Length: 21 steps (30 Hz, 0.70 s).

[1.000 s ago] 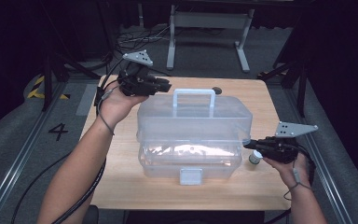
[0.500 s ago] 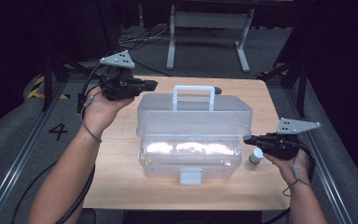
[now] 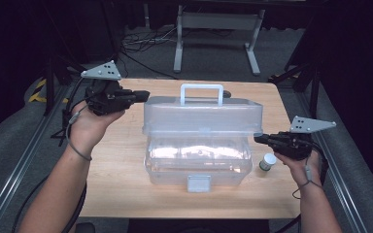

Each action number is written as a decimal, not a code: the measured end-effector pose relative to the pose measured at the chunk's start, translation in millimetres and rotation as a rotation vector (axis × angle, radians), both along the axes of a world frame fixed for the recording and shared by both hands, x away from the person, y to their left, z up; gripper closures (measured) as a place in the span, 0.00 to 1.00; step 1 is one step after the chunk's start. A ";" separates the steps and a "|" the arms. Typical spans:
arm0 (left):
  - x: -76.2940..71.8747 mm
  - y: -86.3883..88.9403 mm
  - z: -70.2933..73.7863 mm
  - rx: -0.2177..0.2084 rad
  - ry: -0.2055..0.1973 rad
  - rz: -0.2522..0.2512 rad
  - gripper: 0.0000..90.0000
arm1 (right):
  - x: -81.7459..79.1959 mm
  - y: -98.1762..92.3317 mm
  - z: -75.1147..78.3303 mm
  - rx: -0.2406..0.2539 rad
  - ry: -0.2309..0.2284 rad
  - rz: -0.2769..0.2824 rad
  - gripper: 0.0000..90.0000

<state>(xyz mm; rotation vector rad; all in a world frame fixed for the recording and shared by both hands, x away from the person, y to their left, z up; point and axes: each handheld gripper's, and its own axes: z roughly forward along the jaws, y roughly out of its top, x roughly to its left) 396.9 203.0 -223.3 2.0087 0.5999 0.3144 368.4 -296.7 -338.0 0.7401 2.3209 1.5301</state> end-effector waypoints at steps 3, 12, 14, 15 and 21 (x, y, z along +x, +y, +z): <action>-6.1 3.1 -2.6 0.007 0.002 -0.001 1.00 | 1.4 0.4 1.2 0.008 -0.003 -0.006 1.00; -23.7 10.0 -9.9 0.010 0.007 0.004 1.00 | 5.3 2.8 6.8 0.011 -0.025 -0.034 1.00; -25.5 10.1 -11.2 0.011 0.009 0.003 1.00 | 5.5 3.5 7.4 0.010 -0.030 -0.038 1.00; -27.5 10.2 -12.4 0.012 0.011 0.004 1.00 | 6.1 4.5 8.9 0.012 -0.031 -0.051 1.00; -38.5 12.5 -22.6 0.003 0.022 -0.008 1.00 | 7.7 5.3 10.7 0.023 -0.031 -0.070 1.00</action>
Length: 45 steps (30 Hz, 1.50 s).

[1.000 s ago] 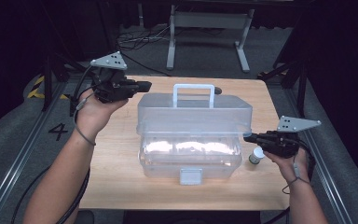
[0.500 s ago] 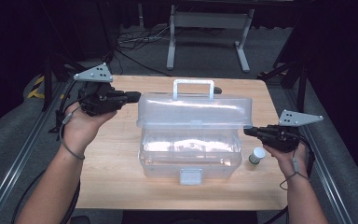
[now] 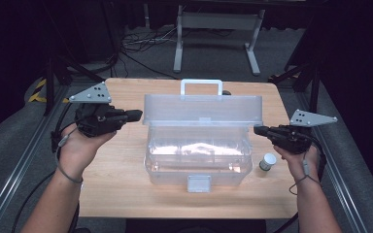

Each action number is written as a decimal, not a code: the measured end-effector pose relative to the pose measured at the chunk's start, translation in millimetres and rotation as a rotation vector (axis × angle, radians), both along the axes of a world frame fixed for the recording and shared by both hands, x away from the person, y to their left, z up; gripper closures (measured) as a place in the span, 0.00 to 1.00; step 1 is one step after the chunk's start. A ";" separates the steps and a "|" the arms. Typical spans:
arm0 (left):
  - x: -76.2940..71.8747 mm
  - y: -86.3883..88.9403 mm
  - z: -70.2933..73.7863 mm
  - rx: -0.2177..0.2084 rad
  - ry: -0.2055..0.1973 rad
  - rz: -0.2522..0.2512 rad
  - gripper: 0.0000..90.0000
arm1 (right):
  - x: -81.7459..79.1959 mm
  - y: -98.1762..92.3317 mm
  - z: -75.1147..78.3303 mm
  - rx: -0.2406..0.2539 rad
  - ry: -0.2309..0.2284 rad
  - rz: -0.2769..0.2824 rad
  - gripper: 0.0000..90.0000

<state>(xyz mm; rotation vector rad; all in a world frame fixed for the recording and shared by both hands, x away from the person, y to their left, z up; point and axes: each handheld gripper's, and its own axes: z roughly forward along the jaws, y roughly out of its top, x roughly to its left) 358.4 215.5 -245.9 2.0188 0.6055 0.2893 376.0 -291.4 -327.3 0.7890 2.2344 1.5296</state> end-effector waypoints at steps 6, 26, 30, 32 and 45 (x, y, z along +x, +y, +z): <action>-4.4 1.4 -13.1 -0.017 0.015 -0.009 1.00 | 0.7 1.4 1.3 0.011 0.000 -0.022 1.00; 5.8 -6.5 -57.3 -0.033 0.024 0.068 0.99 | 0.7 3.6 2.3 0.020 -0.009 -0.055 1.00; 9.4 -8.5 -62.3 -0.054 0.025 0.082 0.99 | 0.7 3.3 2.2 0.020 -0.009 -0.053 1.00; 10.6 -9.9 -64.7 -0.057 0.022 0.090 0.99 | 0.7 3.4 2.1 0.022 -0.008 -0.053 1.00; 14.1 -14.0 -71.7 -0.073 -0.002 0.122 0.99 | 0.3 4.4 1.8 0.020 -0.013 -0.053 1.00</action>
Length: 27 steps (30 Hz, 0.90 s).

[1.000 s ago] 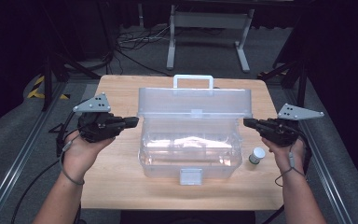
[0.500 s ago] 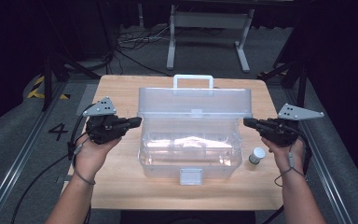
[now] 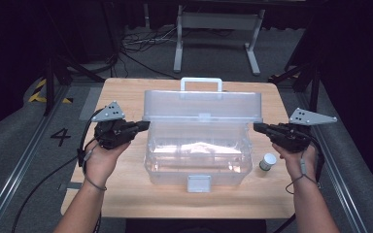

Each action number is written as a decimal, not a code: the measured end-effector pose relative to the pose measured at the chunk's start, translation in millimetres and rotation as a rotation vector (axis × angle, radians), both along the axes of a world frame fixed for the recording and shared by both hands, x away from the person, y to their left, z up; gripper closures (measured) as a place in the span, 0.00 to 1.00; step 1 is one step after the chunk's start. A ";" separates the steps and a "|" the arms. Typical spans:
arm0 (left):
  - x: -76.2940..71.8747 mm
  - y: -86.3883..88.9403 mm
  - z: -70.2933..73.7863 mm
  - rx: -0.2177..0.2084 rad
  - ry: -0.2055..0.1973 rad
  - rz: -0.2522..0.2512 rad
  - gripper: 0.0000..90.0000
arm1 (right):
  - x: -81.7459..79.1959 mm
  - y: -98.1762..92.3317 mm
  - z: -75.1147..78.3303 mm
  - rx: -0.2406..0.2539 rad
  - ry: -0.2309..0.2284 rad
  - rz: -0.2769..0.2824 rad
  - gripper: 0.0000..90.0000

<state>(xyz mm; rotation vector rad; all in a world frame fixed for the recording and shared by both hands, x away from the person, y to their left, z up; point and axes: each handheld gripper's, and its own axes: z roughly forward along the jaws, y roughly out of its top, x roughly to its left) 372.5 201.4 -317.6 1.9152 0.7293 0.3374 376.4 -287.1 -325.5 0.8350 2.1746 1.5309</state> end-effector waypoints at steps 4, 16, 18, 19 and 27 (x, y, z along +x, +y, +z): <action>0.0 -1.8 -0.9 0.019 -0.036 0.005 0.98 | -0.3 0.3 -0.3 0.004 -0.001 0.002 1.00; 5.0 -6.7 -1.2 0.008 -0.035 0.005 0.99 | -4.0 -0.7 -1.2 0.008 -0.010 -0.003 1.00; 5.3 -7.0 -0.1 0.011 -0.036 0.004 0.99 | -5.1 -1.4 -1.6 0.003 -0.014 -0.006 1.00; 5.7 -7.0 0.5 0.015 -0.041 0.003 0.99 | -5.6 -1.5 -1.8 0.000 -0.014 -0.009 0.99; 11.9 -6.8 3.9 0.005 -0.048 0.002 0.99 | -14.5 -2.4 -0.8 -0.036 -0.042 -0.056 0.93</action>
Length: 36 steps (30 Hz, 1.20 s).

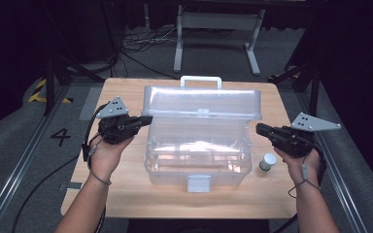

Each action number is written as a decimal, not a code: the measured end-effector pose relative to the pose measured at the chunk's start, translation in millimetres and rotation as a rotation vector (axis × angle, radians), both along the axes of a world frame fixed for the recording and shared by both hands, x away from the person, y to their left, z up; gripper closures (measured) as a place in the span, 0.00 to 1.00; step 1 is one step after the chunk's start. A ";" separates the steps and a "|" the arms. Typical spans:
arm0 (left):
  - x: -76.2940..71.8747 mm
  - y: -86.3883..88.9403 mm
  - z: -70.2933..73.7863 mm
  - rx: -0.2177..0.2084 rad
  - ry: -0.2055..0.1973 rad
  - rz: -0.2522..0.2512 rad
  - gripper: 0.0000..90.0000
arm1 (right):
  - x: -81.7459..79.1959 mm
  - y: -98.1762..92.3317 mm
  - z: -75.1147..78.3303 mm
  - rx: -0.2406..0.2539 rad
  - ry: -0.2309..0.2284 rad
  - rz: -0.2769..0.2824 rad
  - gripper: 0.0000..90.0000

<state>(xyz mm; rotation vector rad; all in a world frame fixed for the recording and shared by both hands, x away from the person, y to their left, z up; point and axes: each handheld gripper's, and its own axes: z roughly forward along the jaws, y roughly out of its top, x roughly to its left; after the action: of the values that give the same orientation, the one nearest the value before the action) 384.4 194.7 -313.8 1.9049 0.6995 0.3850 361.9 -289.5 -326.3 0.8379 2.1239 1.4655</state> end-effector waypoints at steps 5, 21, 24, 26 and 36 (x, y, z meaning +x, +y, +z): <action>4.0 0.4 2.0 -0.001 -0.007 -0.003 0.99 | -3.2 0.0 -0.5 0.013 -0.010 -0.031 0.83; 10.7 0.6 4.0 -0.021 0.001 -0.005 0.99 | -3.7 8.1 -0.4 0.036 -0.038 -0.120 0.71; 12.2 0.8 4.2 -0.024 0.003 -0.008 0.99 | -3.0 11.7 0.3 0.022 -0.058 -0.151 0.68; 14.4 1.3 4.1 -0.034 0.007 -0.011 0.99 | -1.8 12.8 0.3 0.026 -0.067 -0.162 0.66; 18.4 -0.6 5.3 -0.035 0.009 -0.012 0.99 | 10.8 26.5 1.3 0.038 -0.088 -0.207 0.60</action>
<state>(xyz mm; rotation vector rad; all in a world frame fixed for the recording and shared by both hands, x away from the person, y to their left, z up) 402.8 194.1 -308.5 1.8777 0.6965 0.3546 372.7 -263.0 -325.1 0.9581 1.8892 1.4111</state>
